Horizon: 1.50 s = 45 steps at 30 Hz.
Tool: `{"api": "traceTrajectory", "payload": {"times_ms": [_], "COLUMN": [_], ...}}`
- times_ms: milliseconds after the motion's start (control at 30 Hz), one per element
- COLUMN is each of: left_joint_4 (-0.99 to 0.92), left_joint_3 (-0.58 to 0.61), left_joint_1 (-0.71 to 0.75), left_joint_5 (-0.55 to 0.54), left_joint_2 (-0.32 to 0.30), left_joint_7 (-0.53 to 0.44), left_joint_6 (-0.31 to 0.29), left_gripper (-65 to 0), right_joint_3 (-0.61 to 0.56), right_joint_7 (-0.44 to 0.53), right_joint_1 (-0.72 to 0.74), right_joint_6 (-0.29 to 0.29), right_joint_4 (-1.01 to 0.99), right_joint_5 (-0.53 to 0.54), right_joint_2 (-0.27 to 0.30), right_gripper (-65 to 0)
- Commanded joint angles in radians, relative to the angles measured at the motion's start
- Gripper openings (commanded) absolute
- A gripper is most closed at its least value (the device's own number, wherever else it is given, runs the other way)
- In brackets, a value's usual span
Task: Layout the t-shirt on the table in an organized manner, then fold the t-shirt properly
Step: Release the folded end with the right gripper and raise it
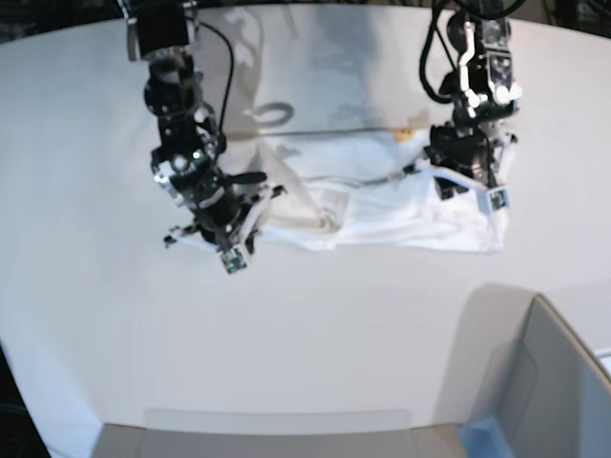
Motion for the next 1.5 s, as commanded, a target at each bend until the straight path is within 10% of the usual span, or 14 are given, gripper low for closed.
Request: {"api": "traceTrajectory", "payload": {"times_ms": [0, 667, 1033, 1467], "left_joint_4": [0.015, 0.015, 0.017, 0.006], "left_joint_3": [-0.006, -0.006, -0.006, -0.168], "left_joint_1": [-0.007, -0.007, -0.016, -0.122], "left_joint_5": [0.002, 0.002, 0.003, -0.001], "left_joint_2": [-0.004, -0.004, -0.028, -0.116], "left_joint_7": [-0.018, -0.018, -0.017, 0.101], "left_joint_6": [-0.003, -0.003, 0.001, -0.017], "left_gripper": [-49.5, -49.5, -49.0, -34.3], "right_joint_3": [-0.003, -0.363, -0.105, -0.087], "right_joint_7": [0.030, 0.026, 0.024, 0.030], "right_joint_1": [0.008, -0.062, -0.069, -0.096], "right_joint_6": [0.001, 0.007, 0.010, 0.008], "right_joint_4": [0.015, 0.019, 0.061, -0.004], "right_joint_5": [0.006, 0.003, 0.006, 0.008], "right_joint_2": [-0.005, -0.015, -0.007, 0.034], "right_gripper": [-65.0, -65.0, -65.0, -65.0]}}
